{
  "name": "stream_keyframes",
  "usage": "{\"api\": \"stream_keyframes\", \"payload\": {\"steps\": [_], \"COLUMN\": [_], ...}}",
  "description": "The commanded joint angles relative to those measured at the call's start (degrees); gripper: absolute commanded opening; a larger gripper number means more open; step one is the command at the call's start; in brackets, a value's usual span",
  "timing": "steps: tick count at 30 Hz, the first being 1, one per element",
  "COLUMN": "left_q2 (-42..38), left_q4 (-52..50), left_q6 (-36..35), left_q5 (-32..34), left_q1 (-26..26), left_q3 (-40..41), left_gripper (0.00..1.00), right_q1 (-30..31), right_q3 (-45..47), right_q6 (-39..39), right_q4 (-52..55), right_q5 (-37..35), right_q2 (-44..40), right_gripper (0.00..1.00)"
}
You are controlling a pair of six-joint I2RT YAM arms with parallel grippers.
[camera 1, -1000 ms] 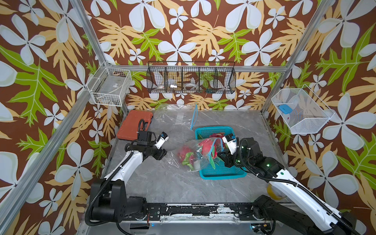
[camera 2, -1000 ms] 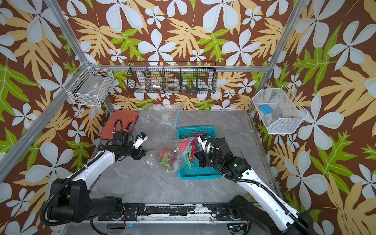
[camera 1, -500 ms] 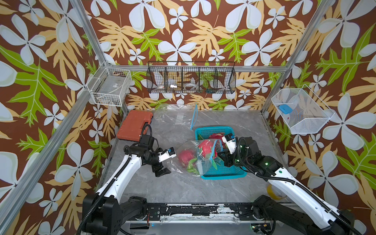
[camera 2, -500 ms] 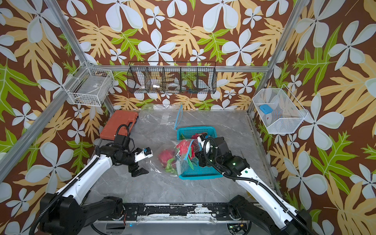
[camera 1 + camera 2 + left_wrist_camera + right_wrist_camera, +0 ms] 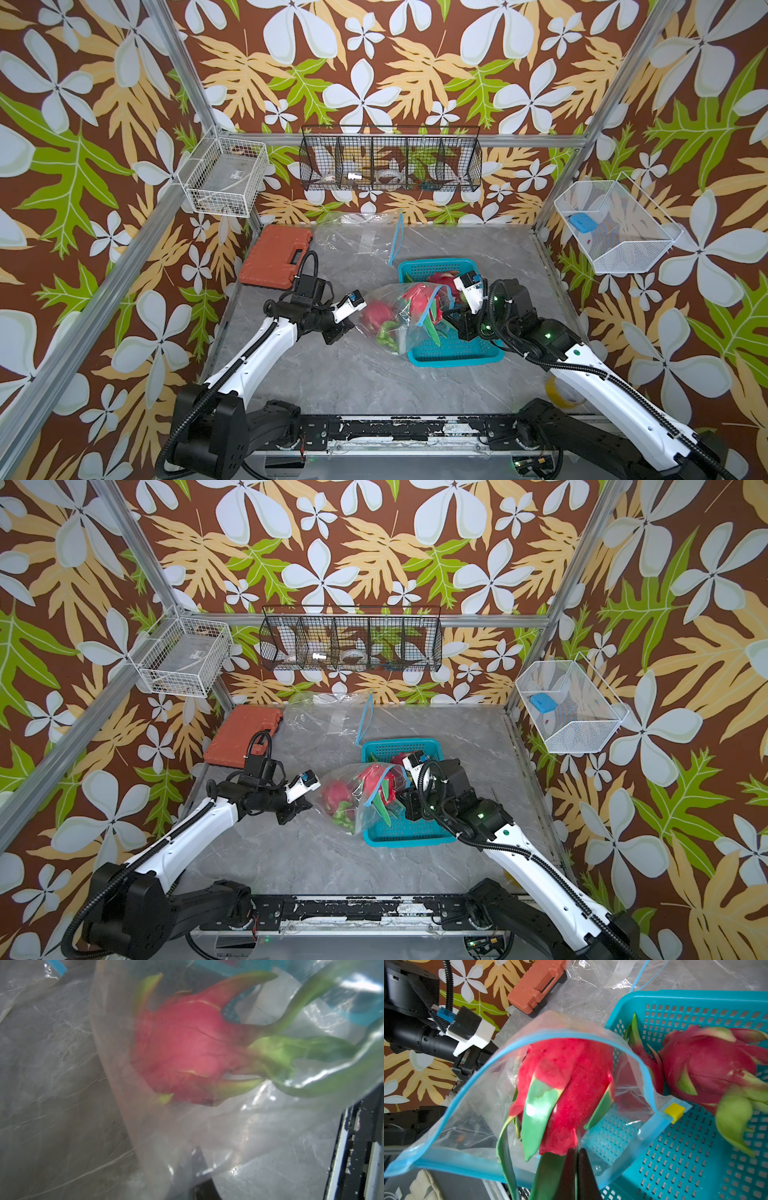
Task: Open the zip-top bag and take out the dragon fruit
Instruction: Pick up the dragon fruit from the zipper food storage bag.
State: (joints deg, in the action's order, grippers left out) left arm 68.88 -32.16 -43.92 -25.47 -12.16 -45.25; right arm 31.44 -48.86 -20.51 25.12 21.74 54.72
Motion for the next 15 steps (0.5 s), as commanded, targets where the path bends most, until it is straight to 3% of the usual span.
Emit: {"api": "stream_keyframes", "payload": {"steps": [1,4,7,12,15], "left_q2": [-0.5,0.9,1.8,0.8,0.9], "left_q4": [4.2,6.9,9.6,11.3,11.1], "left_q6": [-4.4,-5.2,-4.7,-4.4,-3.5], "left_q5": [12.1,17.1,19.5,19.9,19.5], "left_q1": [5.1,11.8,15.2,15.5,15.5], "left_q3": [1.0,-0.9,-2.5,-2.5,-2.3], "left_gripper": [0.0,0.0,0.0,0.0,0.0], "right_q1": [0.0,0.0,0.4,7.4,10.6], "right_q3": [-0.3,0.2,0.3,-2.1,-3.2], "right_q6": [1.1,1.4,2.5,7.9,6.8], "right_q4": [-3.4,-3.9,-3.1,1.6,-1.4], "right_q5": [5.3,10.6,16.4,23.0,28.8], "right_q2": [-0.1,0.7,2.3,5.3,4.5], "right_gripper": [0.0,0.0,0.0,0.0,0.0]}}
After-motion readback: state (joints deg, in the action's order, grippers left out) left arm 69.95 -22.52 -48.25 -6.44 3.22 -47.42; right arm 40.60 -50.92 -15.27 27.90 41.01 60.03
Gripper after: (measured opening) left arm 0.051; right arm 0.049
